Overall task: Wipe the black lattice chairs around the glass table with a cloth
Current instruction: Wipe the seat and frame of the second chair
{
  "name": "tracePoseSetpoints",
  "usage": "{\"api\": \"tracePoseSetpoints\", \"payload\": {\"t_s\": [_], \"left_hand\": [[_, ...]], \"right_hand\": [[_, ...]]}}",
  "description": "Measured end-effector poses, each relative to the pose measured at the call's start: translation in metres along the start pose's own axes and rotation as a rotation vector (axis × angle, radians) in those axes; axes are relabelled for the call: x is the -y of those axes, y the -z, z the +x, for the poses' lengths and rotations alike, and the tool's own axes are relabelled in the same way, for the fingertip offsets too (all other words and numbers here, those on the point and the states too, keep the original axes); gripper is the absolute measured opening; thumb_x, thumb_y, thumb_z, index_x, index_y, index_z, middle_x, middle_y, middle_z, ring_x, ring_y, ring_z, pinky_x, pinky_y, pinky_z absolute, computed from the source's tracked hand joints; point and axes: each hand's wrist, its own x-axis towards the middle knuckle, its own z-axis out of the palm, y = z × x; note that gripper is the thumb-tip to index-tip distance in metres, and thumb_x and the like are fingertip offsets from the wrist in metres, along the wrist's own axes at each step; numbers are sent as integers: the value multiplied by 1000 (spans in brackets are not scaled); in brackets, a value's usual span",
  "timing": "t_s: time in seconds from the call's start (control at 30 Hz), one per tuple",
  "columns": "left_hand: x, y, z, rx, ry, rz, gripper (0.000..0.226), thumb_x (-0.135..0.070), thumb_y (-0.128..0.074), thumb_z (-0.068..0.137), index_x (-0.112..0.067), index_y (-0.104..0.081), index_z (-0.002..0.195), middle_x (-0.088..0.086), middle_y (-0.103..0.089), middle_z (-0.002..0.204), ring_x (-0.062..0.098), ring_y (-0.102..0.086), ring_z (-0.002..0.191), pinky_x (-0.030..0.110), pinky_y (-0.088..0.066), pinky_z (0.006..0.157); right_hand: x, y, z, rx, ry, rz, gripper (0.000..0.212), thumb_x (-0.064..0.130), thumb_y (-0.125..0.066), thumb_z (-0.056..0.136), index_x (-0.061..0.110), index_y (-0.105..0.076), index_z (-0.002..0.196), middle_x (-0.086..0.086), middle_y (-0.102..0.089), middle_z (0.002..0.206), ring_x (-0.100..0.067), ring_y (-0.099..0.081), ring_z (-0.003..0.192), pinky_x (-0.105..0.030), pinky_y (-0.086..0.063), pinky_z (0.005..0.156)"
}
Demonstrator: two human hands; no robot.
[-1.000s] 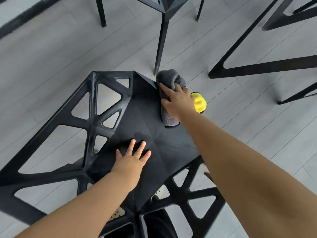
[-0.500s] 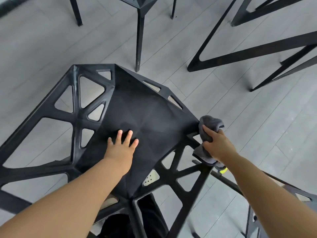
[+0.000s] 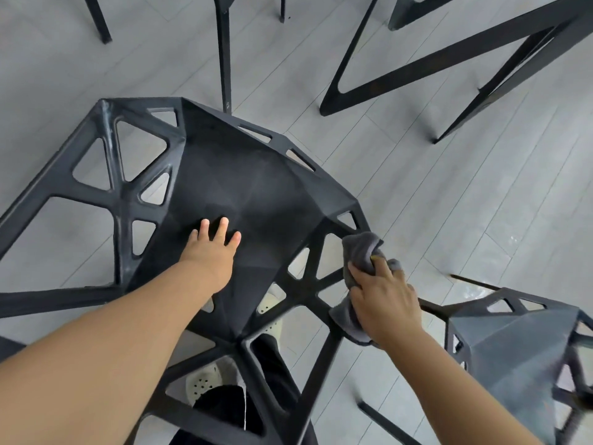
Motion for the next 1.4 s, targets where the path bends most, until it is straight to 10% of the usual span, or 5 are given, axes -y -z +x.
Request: {"api": "tracePoseSetpoints", "payload": {"t_s": [0.3, 0.67, 0.97, 1.17, 1.4], "left_hand": [[6, -18, 4, -69, -39, -97, 82, 3, -37, 88, -25, 9, 150, 8, 26, 155, 40, 15, 142, 44, -13, 118], [13, -19, 5, -69, -58, -138, 80, 1, -37, 90, -27, 7, 151, 5, 26, 155, 39, 15, 142, 52, -18, 115], [17, -24, 7, -105, -83, -133, 82, 4, -39, 90, -28, 6, 150, 5, 23, 156, 39, 13, 143, 51, -21, 114], [18, -26, 9, -115, -80, -141, 88, 8, -42, 85, -30, 4, 150, 2, 23, 156, 37, 13, 143, 50, -21, 114], [24, -17, 1, -125, -109, -161, 90, 15, -34, 83, -31, 4, 150, -3, 20, 157, 30, 9, 145, 37, -38, 98]], "right_hand": [[36, -5, 92, -61, 128, -223, 74, 24, -62, 85, 32, -22, 146, -9, -25, 141, -38, -29, 124, -48, -33, 102], [64, -22, 46, 123, 721, -434, 30, 27, -52, 91, 36, -58, 119, 4, -47, 117, -27, -38, 112, -41, -39, 83], [101, -46, 7, 275, 943, -368, 44, 21, -47, 95, 45, -46, 132, 3, -51, 122, -27, -40, 115, -41, -38, 87], [145, -79, -15, 423, 801, -29, 60, 18, -42, 97, 39, -17, 148, -3, -51, 131, -26, -38, 120, -38, -40, 82], [114, -57, -3, 281, 840, -388, 41, 26, -51, 93, 43, -46, 130, 12, -53, 126, -25, -37, 120, -38, -31, 87]]}}
